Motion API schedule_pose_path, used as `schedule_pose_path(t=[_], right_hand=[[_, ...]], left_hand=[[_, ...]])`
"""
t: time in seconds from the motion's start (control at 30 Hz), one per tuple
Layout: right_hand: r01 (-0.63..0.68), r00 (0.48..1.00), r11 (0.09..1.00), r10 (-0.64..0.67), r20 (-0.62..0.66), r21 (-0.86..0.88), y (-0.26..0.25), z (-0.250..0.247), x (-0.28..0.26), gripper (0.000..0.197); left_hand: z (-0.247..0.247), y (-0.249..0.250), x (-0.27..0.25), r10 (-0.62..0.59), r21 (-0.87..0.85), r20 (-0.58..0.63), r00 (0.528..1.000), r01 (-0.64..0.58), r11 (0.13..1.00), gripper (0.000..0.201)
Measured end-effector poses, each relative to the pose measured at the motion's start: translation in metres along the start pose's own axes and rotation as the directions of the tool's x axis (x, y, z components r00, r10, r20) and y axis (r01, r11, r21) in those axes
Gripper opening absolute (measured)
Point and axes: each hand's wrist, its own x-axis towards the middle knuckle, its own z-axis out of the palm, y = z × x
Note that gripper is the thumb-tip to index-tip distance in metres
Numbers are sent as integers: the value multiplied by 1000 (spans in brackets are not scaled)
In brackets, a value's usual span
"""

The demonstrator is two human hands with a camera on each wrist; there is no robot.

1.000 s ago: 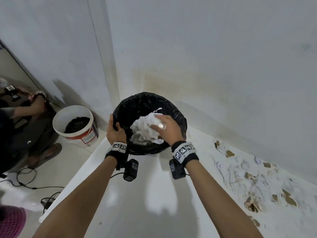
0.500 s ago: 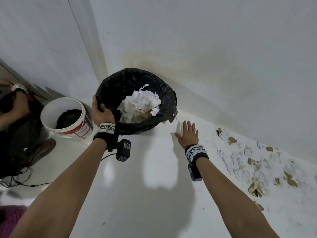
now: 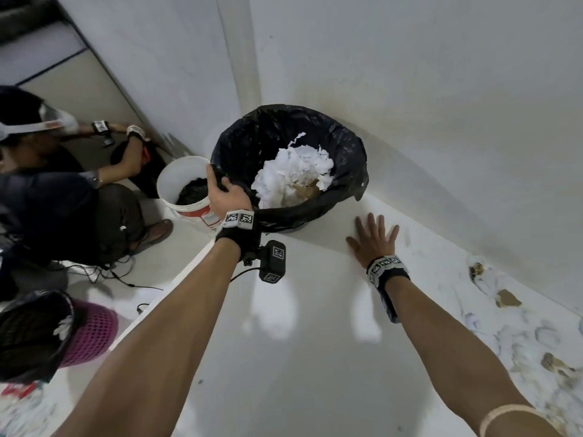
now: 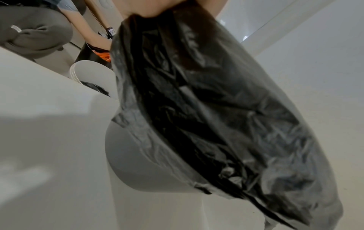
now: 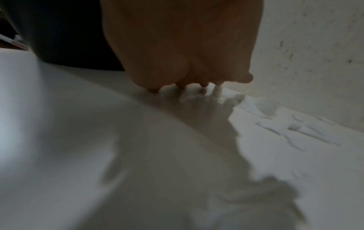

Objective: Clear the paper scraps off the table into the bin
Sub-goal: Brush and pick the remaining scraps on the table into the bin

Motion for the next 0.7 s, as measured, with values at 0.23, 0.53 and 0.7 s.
schedule_pose_path(t=[0.23, 0.53, 0.7], right_hand=[[-205, 978, 974, 203, 39, 91, 59, 16, -12, 79], [-234, 972, 964, 231, 37, 124, 87, 3, -4, 92], [-225, 974, 906, 221, 53, 358, 106, 32, -31, 84]], left_hand=[[5, 1, -14, -19, 9, -39, 999, 19, 1000, 43], [8, -1, -19, -27, 49, -48, 998, 29, 998, 43], [8, 0, -18, -34, 49, -58, 998, 37, 998, 43]])
